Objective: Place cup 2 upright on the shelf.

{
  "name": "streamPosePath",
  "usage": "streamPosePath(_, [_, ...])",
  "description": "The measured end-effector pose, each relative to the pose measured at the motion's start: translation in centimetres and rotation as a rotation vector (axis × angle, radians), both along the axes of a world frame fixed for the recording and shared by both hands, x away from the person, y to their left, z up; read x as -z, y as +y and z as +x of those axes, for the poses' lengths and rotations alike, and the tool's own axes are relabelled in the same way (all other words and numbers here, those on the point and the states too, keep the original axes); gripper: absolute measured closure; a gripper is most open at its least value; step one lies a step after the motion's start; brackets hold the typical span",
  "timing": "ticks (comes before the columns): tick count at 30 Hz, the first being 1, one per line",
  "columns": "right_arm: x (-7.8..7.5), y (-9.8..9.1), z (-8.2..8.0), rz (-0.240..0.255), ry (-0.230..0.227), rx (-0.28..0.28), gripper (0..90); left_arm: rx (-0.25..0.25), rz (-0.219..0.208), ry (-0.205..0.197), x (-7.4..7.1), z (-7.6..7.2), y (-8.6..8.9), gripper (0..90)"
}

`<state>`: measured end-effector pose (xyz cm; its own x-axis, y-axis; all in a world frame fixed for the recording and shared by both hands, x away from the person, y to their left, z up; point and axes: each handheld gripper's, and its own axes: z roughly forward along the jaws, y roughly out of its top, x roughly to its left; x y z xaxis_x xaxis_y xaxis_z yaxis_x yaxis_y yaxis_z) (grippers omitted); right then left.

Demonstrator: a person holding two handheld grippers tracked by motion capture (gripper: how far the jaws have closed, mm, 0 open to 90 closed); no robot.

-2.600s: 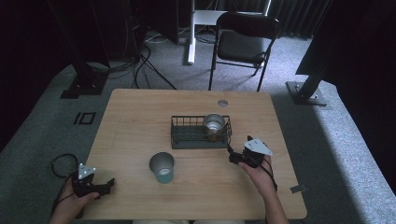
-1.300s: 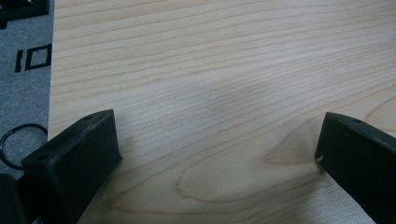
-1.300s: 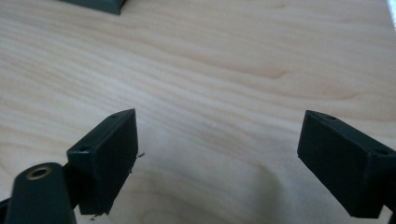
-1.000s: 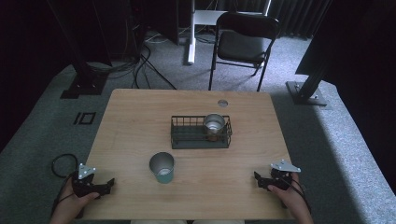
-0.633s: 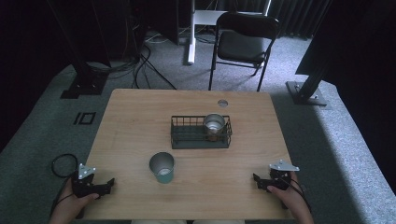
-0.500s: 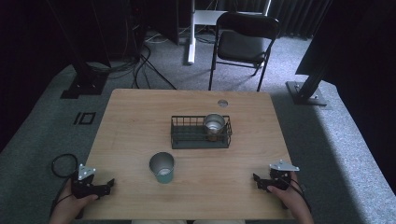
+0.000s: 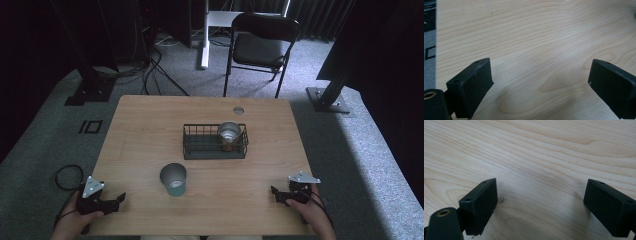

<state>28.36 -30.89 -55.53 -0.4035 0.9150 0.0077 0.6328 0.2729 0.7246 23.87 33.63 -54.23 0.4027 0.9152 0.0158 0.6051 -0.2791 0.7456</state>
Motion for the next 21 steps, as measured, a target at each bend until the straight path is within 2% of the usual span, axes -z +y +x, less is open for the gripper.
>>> streamPosePath(3, [0.0, 0.0, 0.0, 0.000, 0.000, 0.000, 11.5, 0.018, 0.009, 0.002, -0.1, -0.2, -0.2, 6.0])
streamPosePath(6, [0.0, 0.0, 0.0, 0.000, 0.000, 0.000, 11.5, 0.039, -0.002, -0.003, -0.3, -0.4, -0.4, 6.0])
streamPosePath(9, [0.0, 0.0, 0.0, 0.000, 0.000, 0.000, 11.5, 0.080, 0.005, -0.008, -0.7, -0.8, -1.0, 6.0])
streamPosePath(11, [0.0, 0.0, 0.0, 0.000, 0.000, 0.000, 11.5, 0.106, -0.006, -0.010, -1.0, -0.9, -1.4, 5.9])
streamPosePath(17, [0.0, 0.0, 0.0, -0.001, 0.000, -0.002, 11.5, 0.154, -0.022, -0.027, -1.7, -1.2, -2.3, 6.0])
streamPosePath(21, [0.0, 0.0, 0.0, -0.002, 0.001, -0.005, 11.1, 0.192, -0.012, -0.028, -1.7, -1.4, -3.1, 6.0])
